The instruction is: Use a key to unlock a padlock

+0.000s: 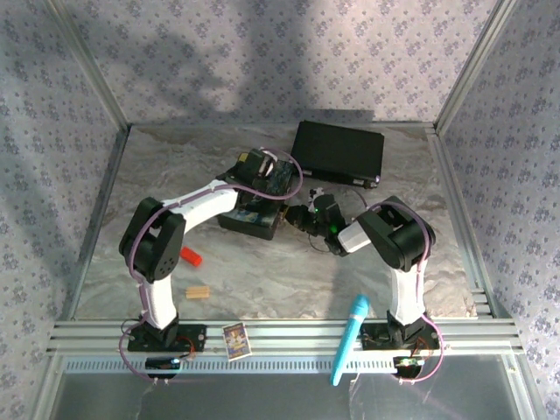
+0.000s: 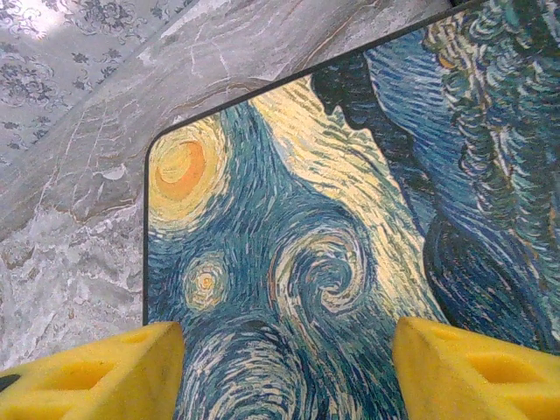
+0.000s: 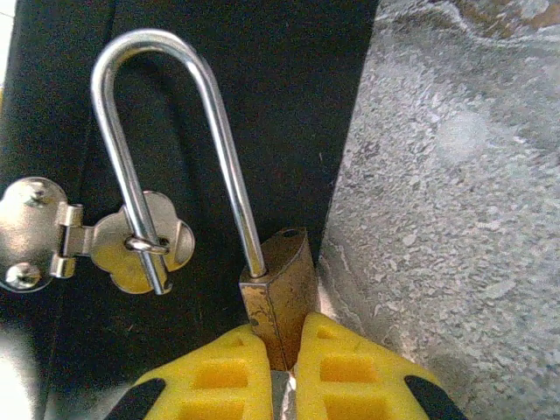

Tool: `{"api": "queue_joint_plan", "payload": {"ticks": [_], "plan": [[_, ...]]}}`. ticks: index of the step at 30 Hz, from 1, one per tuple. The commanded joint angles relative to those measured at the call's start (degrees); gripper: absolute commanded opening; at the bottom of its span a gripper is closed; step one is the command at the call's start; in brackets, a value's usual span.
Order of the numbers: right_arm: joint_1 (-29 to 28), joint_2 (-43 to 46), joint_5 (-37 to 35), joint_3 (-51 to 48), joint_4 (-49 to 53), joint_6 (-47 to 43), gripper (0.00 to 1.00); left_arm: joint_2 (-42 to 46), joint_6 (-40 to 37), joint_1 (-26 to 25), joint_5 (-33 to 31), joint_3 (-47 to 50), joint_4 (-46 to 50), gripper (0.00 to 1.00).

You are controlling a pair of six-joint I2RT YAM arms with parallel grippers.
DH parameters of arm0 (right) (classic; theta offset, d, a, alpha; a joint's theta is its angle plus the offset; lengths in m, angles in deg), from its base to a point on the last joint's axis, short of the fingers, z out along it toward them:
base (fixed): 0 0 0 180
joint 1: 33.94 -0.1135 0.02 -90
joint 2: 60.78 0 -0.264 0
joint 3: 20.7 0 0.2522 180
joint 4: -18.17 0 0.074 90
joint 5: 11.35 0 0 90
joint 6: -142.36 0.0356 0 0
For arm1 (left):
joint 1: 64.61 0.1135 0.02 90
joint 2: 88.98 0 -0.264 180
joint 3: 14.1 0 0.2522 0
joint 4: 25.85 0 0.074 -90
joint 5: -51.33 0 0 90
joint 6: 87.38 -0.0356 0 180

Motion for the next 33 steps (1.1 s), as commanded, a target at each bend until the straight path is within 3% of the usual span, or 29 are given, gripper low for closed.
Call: {"api": "queue_joint_plan", "payload": {"ticks": [1,10,16,25,29,33], "plan": [[1.9,-2.1,1.0,-2.2,3.2,2.8,0.05,-3.5,-3.4,-1.4,3.4,4.8,13.9,0.65],[7.4,0.9,5.8,-3.4,2.7,2.6,0.02,-0.4,-4.0,-1.5,4.6,7.0,11.8,0.65],[5.7,-5.0,12.4,-0.3,-8.3,6.7,0.0,0.7,-4.2,-1.6,4.6,7.3,11.1,0.65],[2.1,-0.9,7.3,-5.5,-4.5,5.2,0.0,2.9,0.9,-1.7,2.1,3.8,14.6,0.68],[-2.7,3.8,-0.3,-6.4,6.0,5.2,0.0,5.1,5.0,-2.3,-1.1,-0.8,18.0,0.72],[-7.2,4.4,-5.7,-8.1,5.2,10.4,0.0,7.2,8.2,-4.3,-3.4,-5.8,21.6,0.8]]}}
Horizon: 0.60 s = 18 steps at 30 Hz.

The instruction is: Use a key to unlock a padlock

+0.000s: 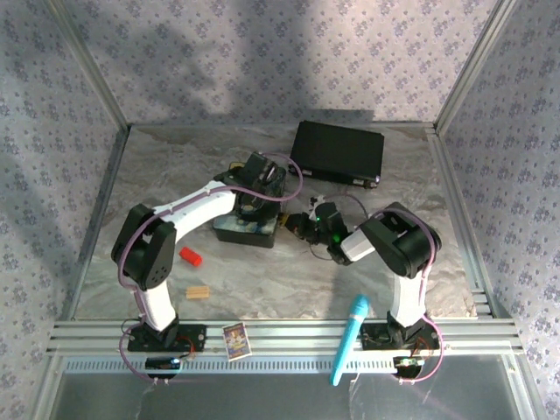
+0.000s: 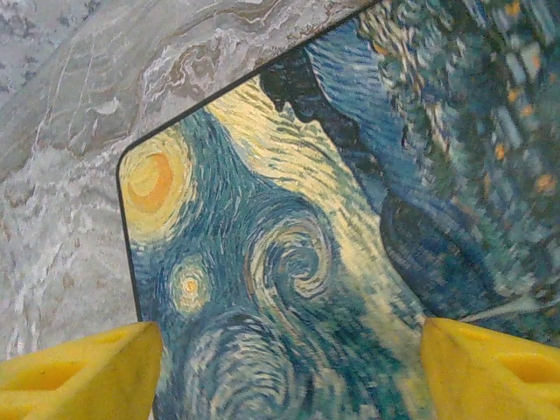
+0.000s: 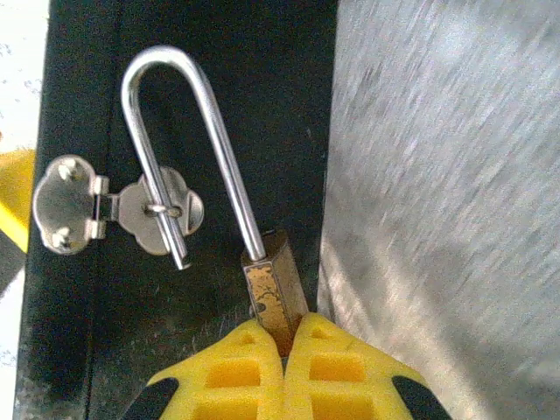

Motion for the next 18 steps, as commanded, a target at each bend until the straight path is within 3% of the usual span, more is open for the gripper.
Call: {"api": "queue_joint_plan", "payload": {"ticks": [1,5,10,14,18], "plan": [[-3.4,-0.2,-5.8,-2.8,5.4,5.9,0.0,3.0,3.7,-2.5,-1.5,-4.7,8.5,0.81],[-4.8,-2.3,-8.3,-4.3,-0.5,11.7,0.0,4.5,7.0,-6.6,-2.0,-3.5,12.9,0.81],[-4.8,-5.7,-5.3,-3.6,-4.3,17.0,0.0,7.5,12.5,-9.7,-3.6,2.2,20.7,0.68],[-6.3,-9.1,-3.3,-2.5,-7.9,21.3,0.0,10.6,12.7,-9.9,3.4,7.0,22.8,0.68],[-7.6,-9.7,-3.6,-1.2,-6.4,20.8,0.0,11.0,12.5,-11.0,3.3,10.3,22.7,0.68]]}}
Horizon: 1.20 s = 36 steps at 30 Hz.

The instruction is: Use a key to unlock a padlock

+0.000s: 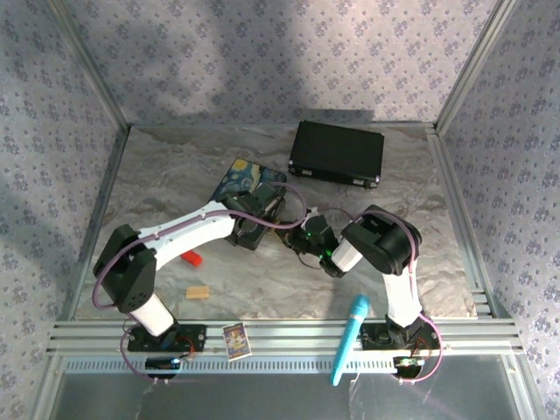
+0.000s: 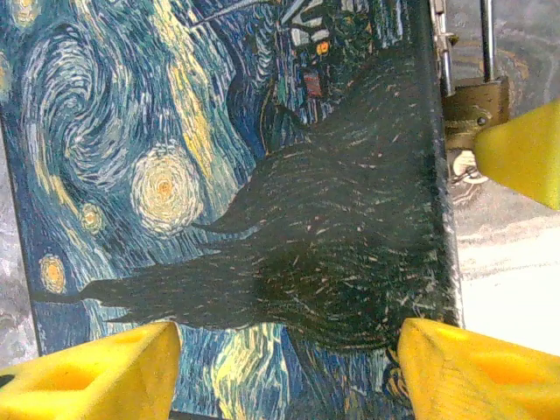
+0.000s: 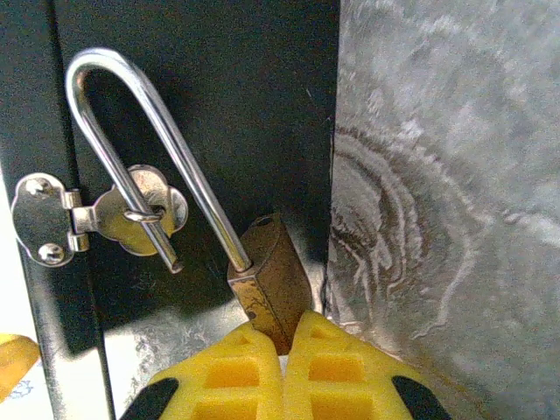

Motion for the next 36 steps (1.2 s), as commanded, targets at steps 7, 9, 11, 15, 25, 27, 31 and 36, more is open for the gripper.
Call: {"api": "queue_joint_plan", "payload": {"ticks": [7,9,11,15,25,27,31,36], "plan": [[-2.7,-0.5,2.8,2.2,10.4,-0.6,0.0,-4.1,-0.5,-3.1,0.1,4.5,3.4,0.64],[-2.1,0.2,6.8,5.6,14.7,-2.9,0.0,-4.6,-0.6,-3.7,0.5,4.9,3.0,0.63],[-1.9,0.6,10.0,9.3,21.1,-5.3,0.0,-4.8,-0.8,-3.7,0.4,4.9,3.0,0.63],[-3.1,4.2,6.7,13.3,38.5,-13.3,0.0,-3.9,-1.8,-3.7,0.5,5.5,2.0,0.63],[-0.4,9.9,5.0,5.6,37.5,-11.5,0.0,-1.6,-1.9,0.6,2.9,6.8,-2.5,0.63],[-0.4,10.5,4.8,3.5,36.1,-10.6,0.0,-1.6,-1.8,1.3,2.2,5.7,-2.9,0.63],[-2.9,12.1,3.8,1.7,35.6,-10.2,0.0,-0.8,-1.9,1.8,2.0,4.3,-4.3,0.63],[-5.5,14.3,-2.3,0.1,34.8,-7.6,0.0,-0.1,-1.2,1.8,2.1,3.4,-3.5,0.63]]}}
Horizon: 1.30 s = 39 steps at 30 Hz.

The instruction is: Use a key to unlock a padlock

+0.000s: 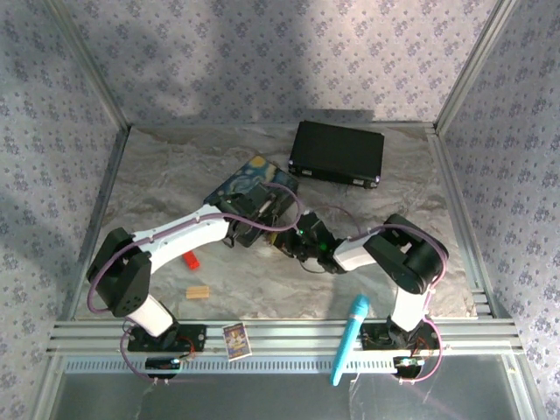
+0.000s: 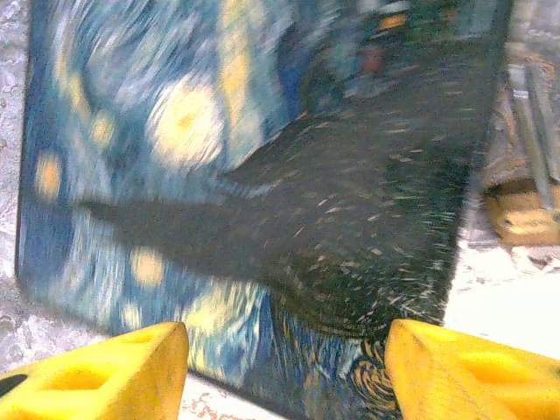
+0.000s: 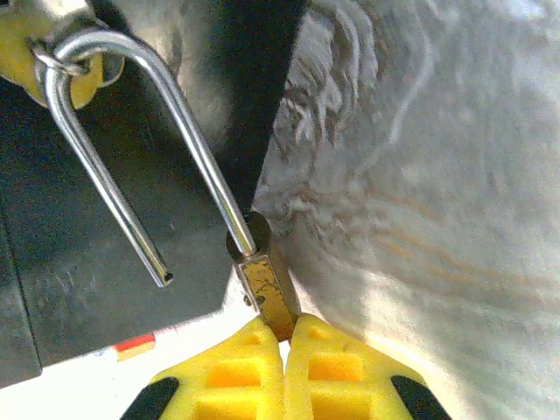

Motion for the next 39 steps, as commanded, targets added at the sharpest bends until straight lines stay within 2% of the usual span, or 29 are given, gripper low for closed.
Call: {"api": "queue_joint_plan", "payload": {"ticks": [1,4,5,8,10,13,18,22,27,32,39], "plan": [[-2.3,0.3,-2.9,-0.7,3.3,2.7,0.0,-1.7,0.4,0.2,2.3,0.1,1.2,0.63],[-2.4,-1.7,-1.0,1.5,2.6,2.6,0.0,-1.8,0.6,0.2,1.8,0.6,1.1,0.64],[-2.5,-2.2,-0.8,1.4,1.3,2.3,0.04,-2.0,0.7,0.1,1.2,0.6,1.5,0.65],[-1.9,-2.0,-0.6,-0.5,-1.0,2.1,0.27,-2.2,1.0,0.0,0.4,0.4,2.4,0.65],[-0.8,0.0,-1.1,-2.9,-0.7,1.1,0.38,-1.7,1.0,-0.1,0.4,0.4,2.5,0.65],[1.5,4.3,-1.7,-6.6,0.8,-2.1,0.42,-0.8,1.2,-0.6,0.7,-0.1,2.8,0.65],[5.5,11.0,-2.9,-6.5,8.3,-14.1,0.39,0.1,0.5,-0.7,1.5,-2.1,3.2,0.65],[7.2,10.6,0.0,-2.8,9.7,-22.8,0.33,0.0,-0.3,-0.7,1.5,-3.6,3.9,0.65],[7.2,5.9,2.0,0.3,5.5,-24.6,0.31,-0.7,-0.8,-0.7,1.4,-3.9,3.8,0.65],[7.2,0.0,4.3,1.1,-2.9,-21.5,0.31,-1.9,-0.8,-0.5,1.5,-3.6,3.6,0.65],[7.2,-3.6,5.5,-0.3,-11.2,-19.5,0.34,-2.3,-1.2,-0.5,1.4,-3.2,3.5,0.65]]}}
